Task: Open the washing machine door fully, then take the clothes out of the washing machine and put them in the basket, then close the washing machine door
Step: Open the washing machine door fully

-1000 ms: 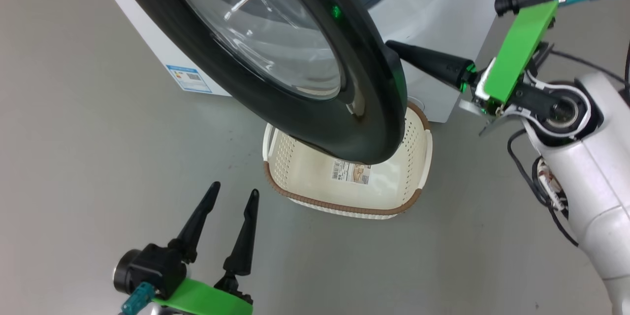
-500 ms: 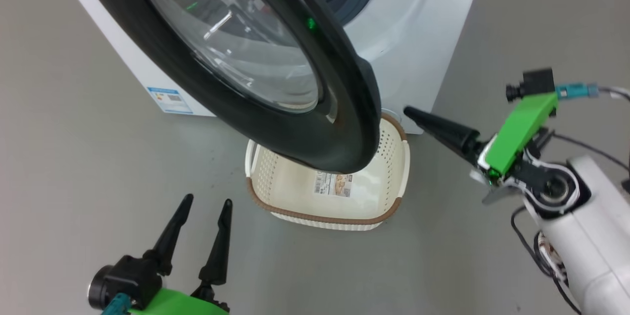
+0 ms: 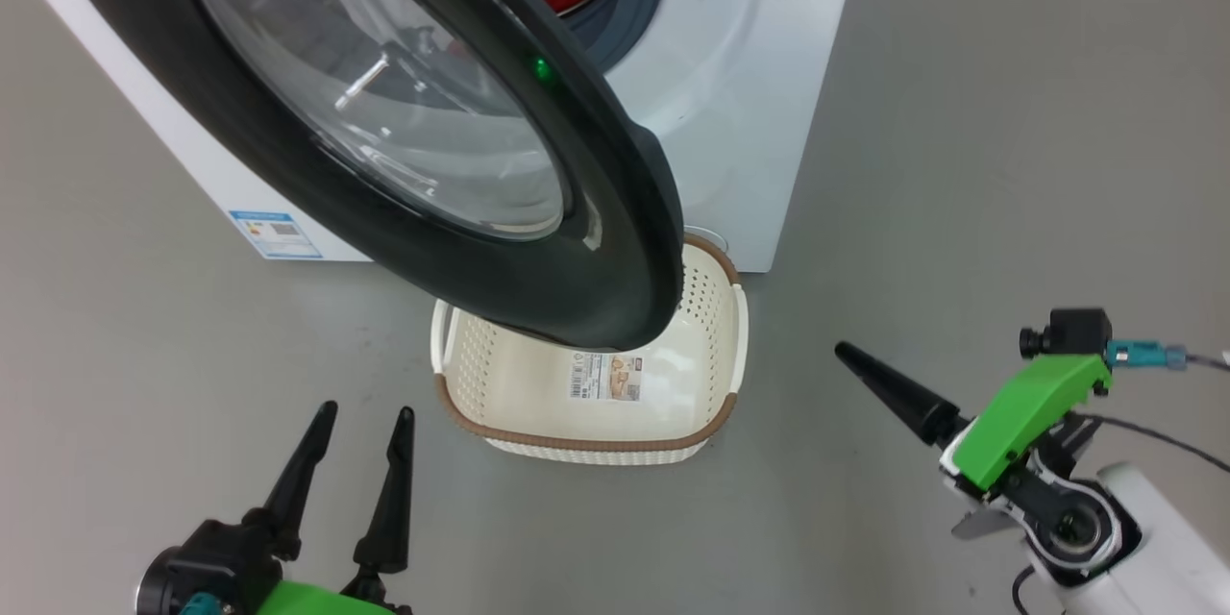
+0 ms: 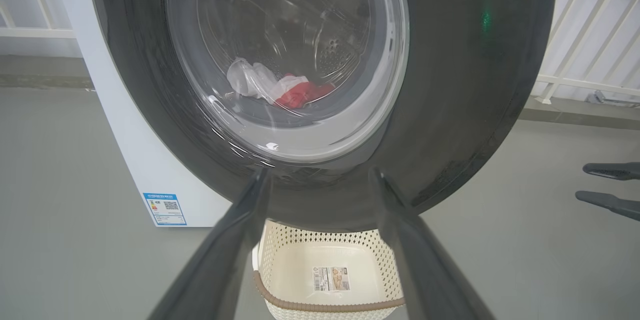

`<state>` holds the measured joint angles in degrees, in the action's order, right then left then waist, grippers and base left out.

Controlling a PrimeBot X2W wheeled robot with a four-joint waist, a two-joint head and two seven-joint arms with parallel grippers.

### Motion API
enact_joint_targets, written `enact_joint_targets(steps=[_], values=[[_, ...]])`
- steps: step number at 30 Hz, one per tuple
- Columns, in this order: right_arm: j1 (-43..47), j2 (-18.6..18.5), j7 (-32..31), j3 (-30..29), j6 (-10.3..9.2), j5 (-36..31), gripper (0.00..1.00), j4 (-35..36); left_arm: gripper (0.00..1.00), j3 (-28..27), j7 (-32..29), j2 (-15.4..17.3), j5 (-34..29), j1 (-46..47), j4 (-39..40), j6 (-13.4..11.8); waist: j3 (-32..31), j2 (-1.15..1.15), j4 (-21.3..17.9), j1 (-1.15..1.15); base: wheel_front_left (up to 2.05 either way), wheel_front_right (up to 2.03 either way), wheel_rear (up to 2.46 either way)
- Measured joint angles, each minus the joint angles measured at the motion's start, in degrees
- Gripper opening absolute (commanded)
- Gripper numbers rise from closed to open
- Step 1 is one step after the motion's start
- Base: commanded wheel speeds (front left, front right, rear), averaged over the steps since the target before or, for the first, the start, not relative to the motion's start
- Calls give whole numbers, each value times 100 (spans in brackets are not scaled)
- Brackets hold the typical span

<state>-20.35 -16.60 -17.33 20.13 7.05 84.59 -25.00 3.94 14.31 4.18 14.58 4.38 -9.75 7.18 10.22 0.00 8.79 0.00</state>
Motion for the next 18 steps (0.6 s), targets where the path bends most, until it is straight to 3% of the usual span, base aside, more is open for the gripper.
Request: enact_joint_targets(steps=[7, 18], values=[[318, -89, 833, 192, 0, -333, 100, 75, 100, -41, 0, 1, 0, -9, -1, 0, -24, 0, -165, 0, 0, 0, 0], [489, -350, 2829, 996, 0, -1396, 100, -73, 100, -71, 0, 3, 0, -82, -13, 0, -31, 0, -307, 0, 0, 0, 0]])
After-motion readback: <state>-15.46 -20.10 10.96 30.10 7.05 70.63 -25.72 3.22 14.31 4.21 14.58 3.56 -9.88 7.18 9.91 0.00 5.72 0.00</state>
